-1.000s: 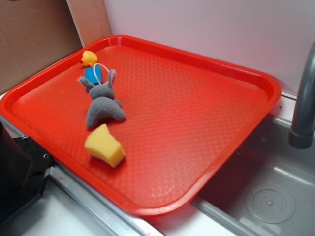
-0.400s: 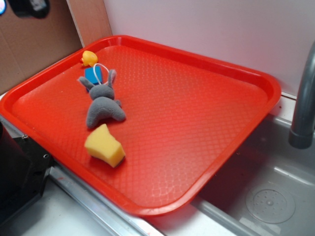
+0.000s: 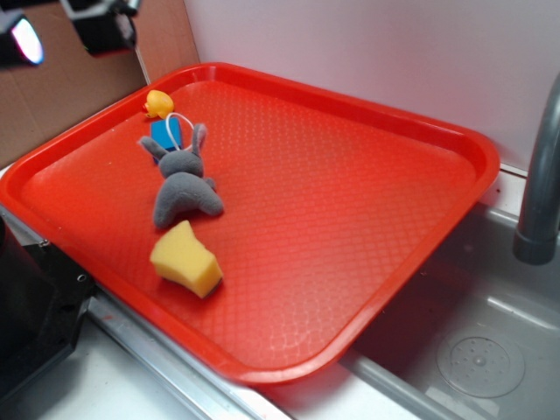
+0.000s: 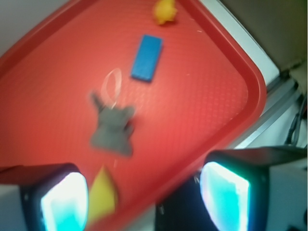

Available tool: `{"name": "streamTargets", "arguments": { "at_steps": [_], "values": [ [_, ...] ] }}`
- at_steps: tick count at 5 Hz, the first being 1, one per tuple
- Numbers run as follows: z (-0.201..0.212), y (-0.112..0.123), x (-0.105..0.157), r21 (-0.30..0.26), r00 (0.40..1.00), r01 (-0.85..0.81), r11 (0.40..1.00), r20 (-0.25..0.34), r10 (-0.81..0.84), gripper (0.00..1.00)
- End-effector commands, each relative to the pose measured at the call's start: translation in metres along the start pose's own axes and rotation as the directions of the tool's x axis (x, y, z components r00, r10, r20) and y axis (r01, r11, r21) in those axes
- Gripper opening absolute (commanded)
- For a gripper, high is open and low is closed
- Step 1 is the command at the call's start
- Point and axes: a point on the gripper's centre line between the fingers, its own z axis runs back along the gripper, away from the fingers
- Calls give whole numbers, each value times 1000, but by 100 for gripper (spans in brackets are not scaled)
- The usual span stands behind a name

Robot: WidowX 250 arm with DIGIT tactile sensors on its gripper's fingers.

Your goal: Grab the blue block.

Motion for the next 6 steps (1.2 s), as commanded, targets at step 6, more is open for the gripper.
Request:
{"name": "streamTargets", "arguments": {
  "at_steps": [6],
  "values": [
    [-127, -4, 96, 92, 923, -309, 946, 267, 276, 100]
  ]
}}
